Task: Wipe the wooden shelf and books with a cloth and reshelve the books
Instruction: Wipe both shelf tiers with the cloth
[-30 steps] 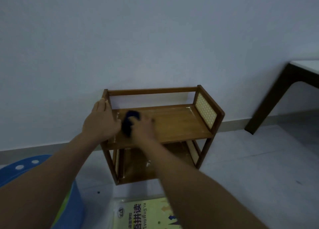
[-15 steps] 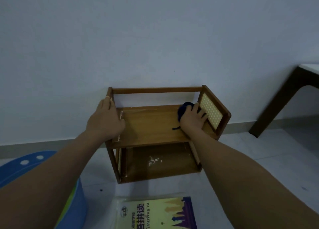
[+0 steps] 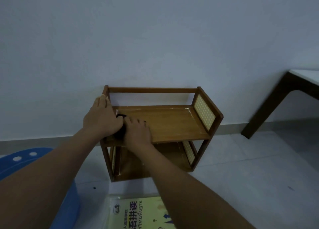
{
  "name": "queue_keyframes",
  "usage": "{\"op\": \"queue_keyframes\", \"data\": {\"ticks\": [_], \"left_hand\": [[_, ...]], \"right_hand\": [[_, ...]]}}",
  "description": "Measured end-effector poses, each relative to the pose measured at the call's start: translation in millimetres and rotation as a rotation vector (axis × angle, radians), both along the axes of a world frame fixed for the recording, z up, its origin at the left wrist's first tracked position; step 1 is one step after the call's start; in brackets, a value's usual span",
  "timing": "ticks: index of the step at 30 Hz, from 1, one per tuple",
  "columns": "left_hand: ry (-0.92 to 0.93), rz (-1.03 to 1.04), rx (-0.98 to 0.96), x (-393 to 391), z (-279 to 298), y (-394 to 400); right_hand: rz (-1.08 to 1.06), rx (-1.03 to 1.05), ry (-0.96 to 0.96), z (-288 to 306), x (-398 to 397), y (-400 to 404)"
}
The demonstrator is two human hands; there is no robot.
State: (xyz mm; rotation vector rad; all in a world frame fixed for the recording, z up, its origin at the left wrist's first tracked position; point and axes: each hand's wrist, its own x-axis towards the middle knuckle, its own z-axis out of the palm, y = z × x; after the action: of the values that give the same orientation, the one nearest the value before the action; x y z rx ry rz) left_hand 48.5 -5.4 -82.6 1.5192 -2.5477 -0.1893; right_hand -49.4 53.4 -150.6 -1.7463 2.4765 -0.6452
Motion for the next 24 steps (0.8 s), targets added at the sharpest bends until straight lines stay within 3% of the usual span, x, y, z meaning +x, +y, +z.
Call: {"op": "queue_keyframes", "data": {"ticks": [5, 8, 11, 14, 17, 21, 24], "left_hand": [[0.029, -0.022, 0.038, 3.7, 2.1, 0.6], [0.072, -0.028, 0.053, 2.6, 2.1, -0.4], [0.106, -0.017, 0.055, -1.6, 2.2, -1.0], [0.098, -0.004, 0.057, -2.6, 1.1, -2.0], [0.064, -0.007, 0.04, 1.0, -2.0, -3.1], [0.08, -0.011, 0.03, 5.8, 0.7, 0.1], [0.126, -0.032, 0.033, 8.8, 6.0, 4.5]], "right_hand": [[-0.437, -0.025, 0.033, -0.3, -110.8, 72.2], [-0.596, 0.067, 0.057, 4.0, -140.1, 90.0], [-0.551, 0.131, 0.007, 17.1, -99.9, 68.6], [-0.23, 0.182, -0.064, 25.4, -9.3, 37.2], [0.006, 0.187, 0.048, 21.6, 62.6, 23.8], [0.031, 0.125, 0.014, 14.0, 17.9, 35.7], [-0.218, 0.12, 0.064, 8.4, -57.9, 64.0]]}}
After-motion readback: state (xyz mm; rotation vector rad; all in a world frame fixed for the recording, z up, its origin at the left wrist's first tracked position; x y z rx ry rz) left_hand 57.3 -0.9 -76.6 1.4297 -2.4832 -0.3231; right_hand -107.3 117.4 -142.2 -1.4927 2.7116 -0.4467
